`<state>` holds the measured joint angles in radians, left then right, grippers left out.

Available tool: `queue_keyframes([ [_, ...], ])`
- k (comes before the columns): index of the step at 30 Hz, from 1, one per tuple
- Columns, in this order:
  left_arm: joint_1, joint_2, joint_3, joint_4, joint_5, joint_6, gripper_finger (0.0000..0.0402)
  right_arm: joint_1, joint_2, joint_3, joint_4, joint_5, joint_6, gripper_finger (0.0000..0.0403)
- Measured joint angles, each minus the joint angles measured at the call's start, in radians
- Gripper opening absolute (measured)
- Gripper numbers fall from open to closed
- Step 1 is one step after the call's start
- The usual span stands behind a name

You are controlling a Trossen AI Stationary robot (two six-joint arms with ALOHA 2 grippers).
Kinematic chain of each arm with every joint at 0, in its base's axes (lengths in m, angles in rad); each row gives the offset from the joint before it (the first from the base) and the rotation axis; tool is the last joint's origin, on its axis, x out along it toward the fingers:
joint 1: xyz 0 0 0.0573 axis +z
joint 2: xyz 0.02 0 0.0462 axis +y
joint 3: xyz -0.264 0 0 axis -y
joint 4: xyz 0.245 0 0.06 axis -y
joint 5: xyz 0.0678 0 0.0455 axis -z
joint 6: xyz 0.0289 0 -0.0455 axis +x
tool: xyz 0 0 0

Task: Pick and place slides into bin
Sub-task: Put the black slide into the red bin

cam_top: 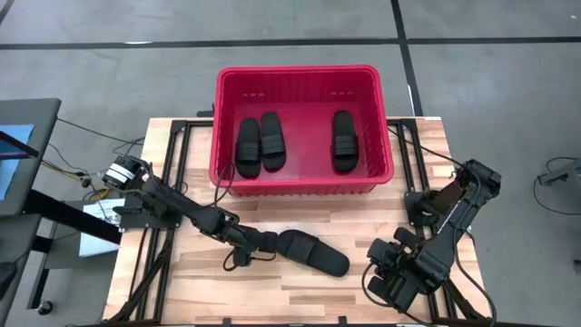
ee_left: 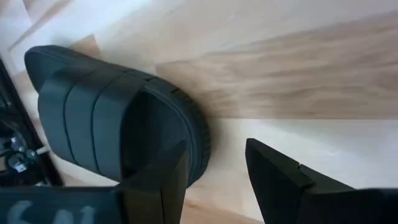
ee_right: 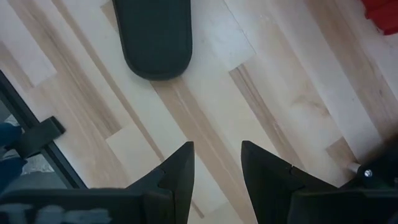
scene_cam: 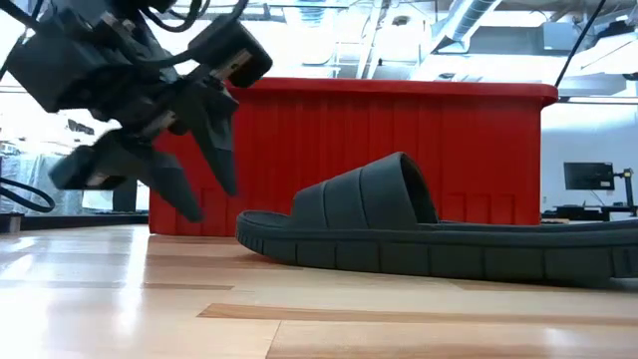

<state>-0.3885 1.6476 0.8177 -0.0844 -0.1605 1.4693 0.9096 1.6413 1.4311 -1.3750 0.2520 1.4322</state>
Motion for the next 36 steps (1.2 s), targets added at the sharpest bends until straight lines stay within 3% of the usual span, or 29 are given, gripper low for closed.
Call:
queue_keyframes([
  [9, 0.009, 0.075, 0.0, 0.126, -0.065, 0.063, 0.0153, 0.0, 0.0, 0.0, 0.029, -0.012, 0.0, 0.0124],
  [23, 0.015, 0.129, 0.003, 0.194, 0.05, 0.044, 0.0153, -0.002, 0.0, 0.0, 0.037, -0.019, 0.0, 0.0124],
  [32, 0.013, 0.215, 0.01, 0.336, -0.044, 0.015, 0.015, -0.002, 0.0, 0.0, 0.041, -0.019, 0.001, 0.0124],
  [36, 0.002, 0.215, 0.009, 0.343, -0.075, 0.006, 0.0108, -0.002, 0.0, 0.0, 0.041, -0.019, 0.0, 0.0124],
])
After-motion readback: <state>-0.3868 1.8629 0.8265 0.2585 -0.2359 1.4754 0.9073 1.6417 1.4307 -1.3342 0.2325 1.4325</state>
